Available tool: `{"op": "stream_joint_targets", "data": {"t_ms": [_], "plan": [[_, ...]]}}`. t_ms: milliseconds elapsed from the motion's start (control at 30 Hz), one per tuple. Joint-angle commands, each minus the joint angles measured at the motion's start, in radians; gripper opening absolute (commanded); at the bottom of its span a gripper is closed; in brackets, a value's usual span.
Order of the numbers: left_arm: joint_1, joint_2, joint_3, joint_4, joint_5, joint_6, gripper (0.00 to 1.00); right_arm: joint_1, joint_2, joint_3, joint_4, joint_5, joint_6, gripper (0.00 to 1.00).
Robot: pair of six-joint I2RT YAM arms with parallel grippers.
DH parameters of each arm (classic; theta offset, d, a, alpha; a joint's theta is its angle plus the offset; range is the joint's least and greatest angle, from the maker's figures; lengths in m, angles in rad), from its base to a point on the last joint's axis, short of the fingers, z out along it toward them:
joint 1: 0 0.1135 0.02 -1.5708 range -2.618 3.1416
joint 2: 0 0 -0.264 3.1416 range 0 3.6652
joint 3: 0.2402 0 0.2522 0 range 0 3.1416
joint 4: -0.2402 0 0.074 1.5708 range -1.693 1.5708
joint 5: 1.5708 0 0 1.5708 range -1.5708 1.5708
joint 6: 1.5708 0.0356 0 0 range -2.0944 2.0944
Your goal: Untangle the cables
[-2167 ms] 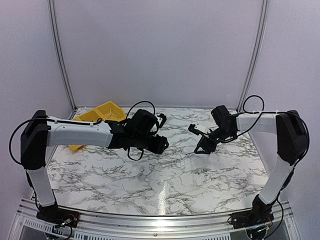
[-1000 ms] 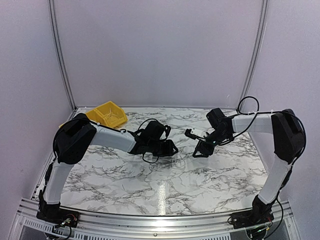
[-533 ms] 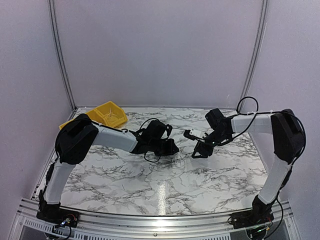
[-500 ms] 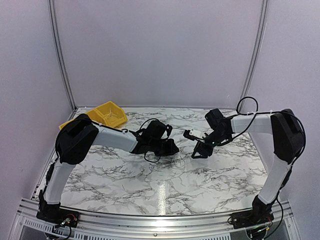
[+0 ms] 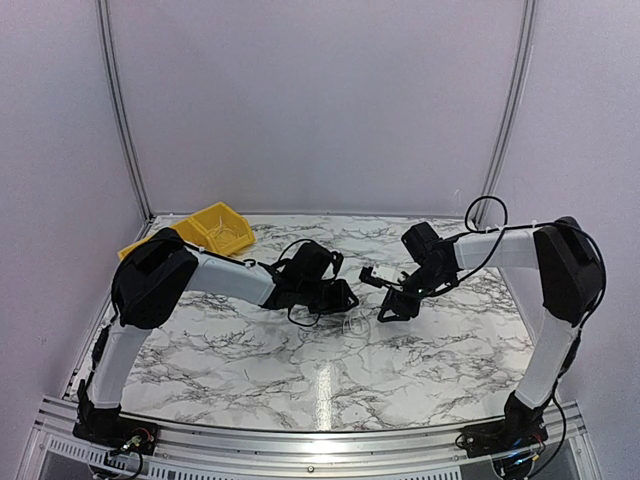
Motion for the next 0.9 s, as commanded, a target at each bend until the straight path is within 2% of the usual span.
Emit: {"op": "stream_joint_targets", "data": {"t_ms": [0, 500, 633, 667, 800, 867], "plan": [[0.005, -0.011, -0.004, 0.013, 0.002, 0.01, 0.24, 0.01, -0.016, 0.032, 0.027, 0.008, 0.018, 0.37], [0.007, 0.018, 0.014, 0.02, 0.018, -0.005, 0.09, 0.011, -0.003, 0.037, 0.017, 0.014, 0.013, 0.33], [0.01, 0.019, 0.017, 0.02, 0.023, -0.004, 0.02, 0.011, -0.005, 0.037, 0.016, 0.016, 0.012, 0.33], [0.014, 0.013, 0.015, 0.02, 0.025, 0.0, 0.0, 0.011, -0.006, 0.037, 0.014, 0.017, 0.011, 0.3], [0.047, -0.064, -0.041, 0.02, -0.003, 0.027, 0.0, 0.01, -0.016, 0.037, 0.009, 0.025, 0.005, 0.05], [0.078, -0.127, -0.088, 0.02, -0.019, 0.046, 0.0, 0.009, -0.02, 0.037, 0.01, 0.038, 0.002, 0.0]]}}
